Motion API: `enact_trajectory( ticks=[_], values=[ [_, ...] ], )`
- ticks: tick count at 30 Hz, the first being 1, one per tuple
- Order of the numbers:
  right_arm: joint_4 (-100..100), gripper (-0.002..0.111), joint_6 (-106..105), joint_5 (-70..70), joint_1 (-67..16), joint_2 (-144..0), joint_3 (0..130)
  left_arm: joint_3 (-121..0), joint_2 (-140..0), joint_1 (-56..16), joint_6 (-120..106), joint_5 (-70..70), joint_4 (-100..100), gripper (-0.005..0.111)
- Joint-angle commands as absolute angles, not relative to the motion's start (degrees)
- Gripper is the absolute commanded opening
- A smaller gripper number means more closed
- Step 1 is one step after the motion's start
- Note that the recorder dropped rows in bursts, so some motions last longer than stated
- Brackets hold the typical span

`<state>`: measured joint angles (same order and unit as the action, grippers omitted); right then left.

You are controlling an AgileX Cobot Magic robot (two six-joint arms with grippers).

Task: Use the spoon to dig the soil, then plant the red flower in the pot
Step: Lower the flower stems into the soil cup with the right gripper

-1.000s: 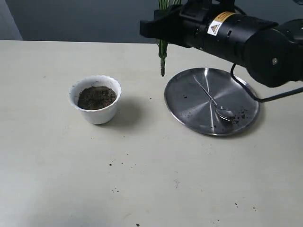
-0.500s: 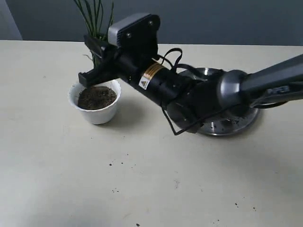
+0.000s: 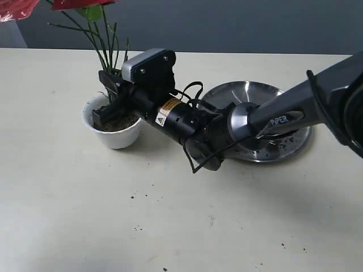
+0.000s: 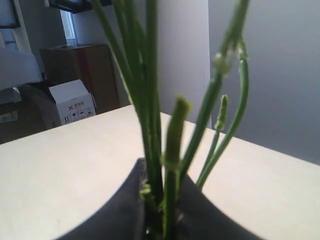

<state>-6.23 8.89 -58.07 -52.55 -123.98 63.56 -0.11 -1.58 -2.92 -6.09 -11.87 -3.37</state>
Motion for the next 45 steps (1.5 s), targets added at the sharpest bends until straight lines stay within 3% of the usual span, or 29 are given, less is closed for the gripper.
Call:
enact_trajectory(
  ticks=[1, 14, 23, 45],
  values=[
    [-6.2, 0.0, 9.7, -57.8, -52.6, -126.0, 63.9, 0.0, -1.3, -3.0, -5.8, -11.5, -3.1, 0.0],
    [-5.7, 0.0, 10.7, -54.8, -52.6, -129.5, 64.3, 0.0, -1.3, -3.0, -5.8, -11.5, -3.1, 0.0],
    [-4.4, 0.0, 10.7, -38.4, -52.6, -129.5, 69.4, 0.0, -1.3, -3.0, -5.8, -11.5, -3.1, 0.0],
    [-0.9, 0.0, 10.9, -24.9, -54.4, -128.9, 69.3, 0.0, -1.3, -3.0, -5.8, -11.5, -3.1, 0.0]
  ],
)
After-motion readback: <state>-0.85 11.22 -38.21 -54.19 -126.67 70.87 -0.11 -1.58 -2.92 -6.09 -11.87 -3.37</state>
